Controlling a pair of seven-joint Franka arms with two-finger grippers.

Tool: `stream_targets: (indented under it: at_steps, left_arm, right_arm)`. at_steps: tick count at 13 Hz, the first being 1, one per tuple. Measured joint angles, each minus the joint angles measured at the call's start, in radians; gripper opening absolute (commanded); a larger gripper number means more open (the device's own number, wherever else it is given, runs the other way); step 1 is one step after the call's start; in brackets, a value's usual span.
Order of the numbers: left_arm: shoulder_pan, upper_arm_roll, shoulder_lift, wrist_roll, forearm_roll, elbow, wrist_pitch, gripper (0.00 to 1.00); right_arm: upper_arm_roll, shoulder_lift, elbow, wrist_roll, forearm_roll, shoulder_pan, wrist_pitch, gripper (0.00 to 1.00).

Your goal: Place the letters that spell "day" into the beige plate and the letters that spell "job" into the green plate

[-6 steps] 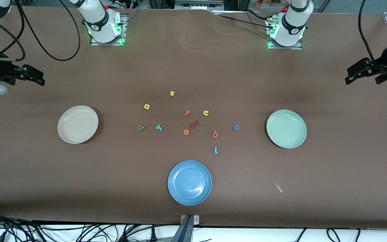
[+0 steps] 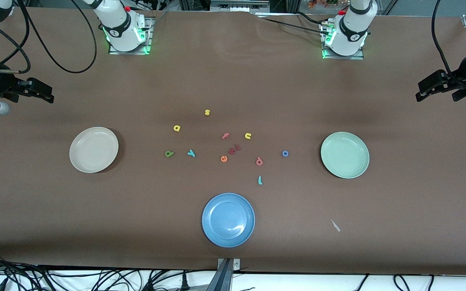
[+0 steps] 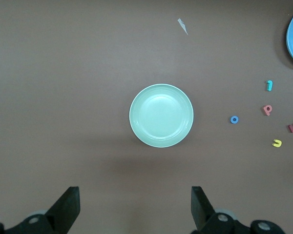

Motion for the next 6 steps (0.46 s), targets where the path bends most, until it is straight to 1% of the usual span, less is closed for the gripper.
stream_targets:
  at_steps: [6]
  left_arm:
    - [-0.001,-0.001,0.0,0.0,0.0,0.0,0.0,1.0]
  right_arm:
    - [0.0,0.005,0.0,0.0,0.0,0.0,0.0,1.0]
